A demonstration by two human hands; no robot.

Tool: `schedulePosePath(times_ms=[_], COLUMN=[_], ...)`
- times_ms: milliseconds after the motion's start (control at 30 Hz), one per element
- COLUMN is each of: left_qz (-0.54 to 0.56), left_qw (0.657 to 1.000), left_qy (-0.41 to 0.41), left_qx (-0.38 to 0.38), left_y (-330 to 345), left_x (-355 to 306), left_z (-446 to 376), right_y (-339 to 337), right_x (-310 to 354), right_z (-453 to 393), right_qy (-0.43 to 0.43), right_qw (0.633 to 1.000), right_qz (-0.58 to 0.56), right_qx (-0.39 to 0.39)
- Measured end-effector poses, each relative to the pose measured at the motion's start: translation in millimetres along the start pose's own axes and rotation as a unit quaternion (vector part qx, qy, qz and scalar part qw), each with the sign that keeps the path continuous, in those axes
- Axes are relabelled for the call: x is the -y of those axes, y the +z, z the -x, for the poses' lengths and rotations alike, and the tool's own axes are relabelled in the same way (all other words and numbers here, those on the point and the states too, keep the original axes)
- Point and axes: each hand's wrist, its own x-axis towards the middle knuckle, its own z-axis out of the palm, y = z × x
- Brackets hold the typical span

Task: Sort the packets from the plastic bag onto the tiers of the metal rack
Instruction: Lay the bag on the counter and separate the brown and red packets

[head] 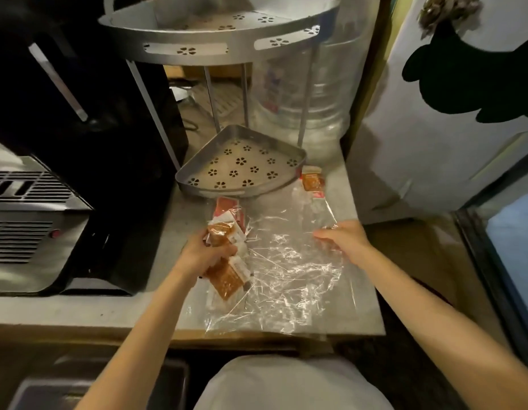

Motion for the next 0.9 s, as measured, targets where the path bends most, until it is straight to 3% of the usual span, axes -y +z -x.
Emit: schedulePosePath(times_ms=[100,200,333,433,500,700,833,900], left_qz=[-0.057,-0.103,-0.153,-0.201,-0.241,-0.345,-0.413,-0.435], left_qw=[0.996,0.989,0.978,0.93,0.89,0.852,0.838,0.838], left_qy=[0.032,0.053,0.092,0.234,0.318,0.388,0.354,0.328], left_qx=[-0.057,-0.091,-0.107,-0.199,-0.22,-0.066,-0.03,-0.001], left_y=[13,16,16,22,34,93,116,129], left_x=[1,1,-6,-25,-39,-51,-38,-34], left_z=[6,6,4,7,7,-13,-31,-42], right_y=[3,5,3,-3,-5,10,22,17], right_x=[1,5,13,28,39,48,41,34], right_z=[0,5,5,0,-6,-25,-31,-37], right_qy=[-0.095,-0.152,-0.196,-0.266,-0.308,-0.371,-0.382,-0.361], right_qw=[0.984,0.933,0.894,0.87,0.861,0.822,0.777,0.774], right_qz=[0.139,0.303,0.386,0.405,0.396,0.432,0.5,0.52], right_qx=[-0.063,-0.124,-0.116,-0.093,-0.082,-0.008,-0.012,-0.02])
